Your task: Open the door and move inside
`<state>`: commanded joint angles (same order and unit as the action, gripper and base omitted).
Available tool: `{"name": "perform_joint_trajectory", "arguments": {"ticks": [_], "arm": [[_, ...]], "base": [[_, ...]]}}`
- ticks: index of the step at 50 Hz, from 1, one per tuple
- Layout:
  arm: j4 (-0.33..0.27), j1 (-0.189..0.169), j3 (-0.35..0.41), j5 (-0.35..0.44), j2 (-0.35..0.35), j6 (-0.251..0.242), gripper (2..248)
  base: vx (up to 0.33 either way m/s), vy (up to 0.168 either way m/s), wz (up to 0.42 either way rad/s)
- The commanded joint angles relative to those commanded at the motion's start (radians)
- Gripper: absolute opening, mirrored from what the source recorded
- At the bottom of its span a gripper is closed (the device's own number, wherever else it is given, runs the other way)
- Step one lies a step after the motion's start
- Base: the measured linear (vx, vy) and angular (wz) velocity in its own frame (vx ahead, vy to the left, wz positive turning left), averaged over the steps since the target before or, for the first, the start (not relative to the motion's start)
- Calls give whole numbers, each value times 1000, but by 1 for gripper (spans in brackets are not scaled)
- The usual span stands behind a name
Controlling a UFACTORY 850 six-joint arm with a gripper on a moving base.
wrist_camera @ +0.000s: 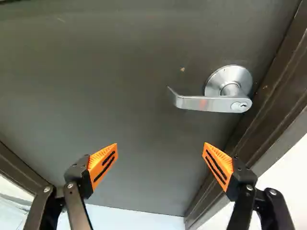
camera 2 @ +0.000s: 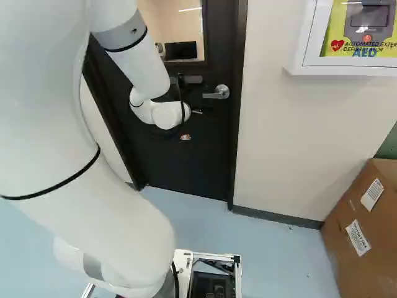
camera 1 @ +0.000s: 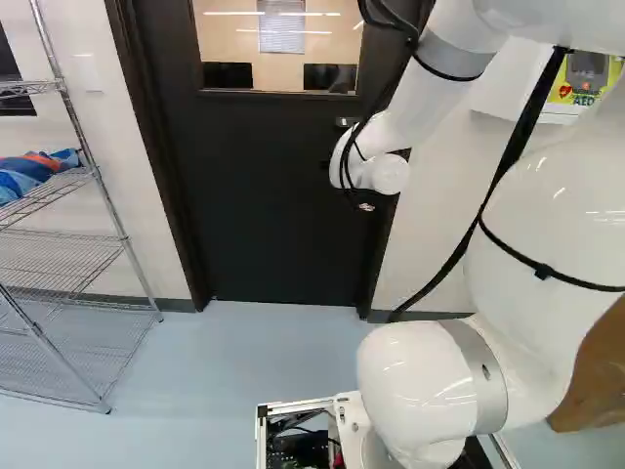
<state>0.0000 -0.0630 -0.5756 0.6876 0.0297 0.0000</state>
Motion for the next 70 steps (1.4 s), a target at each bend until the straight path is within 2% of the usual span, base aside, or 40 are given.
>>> {"name": "perform_joint_trajectory", "arguments": {"ticks": [43,70], "arm": [[0,-4,-30,0,70,0,247],[0,-33,-145,0,12,0,247]], "base": [[0,0,0],[0,0,0]]}}
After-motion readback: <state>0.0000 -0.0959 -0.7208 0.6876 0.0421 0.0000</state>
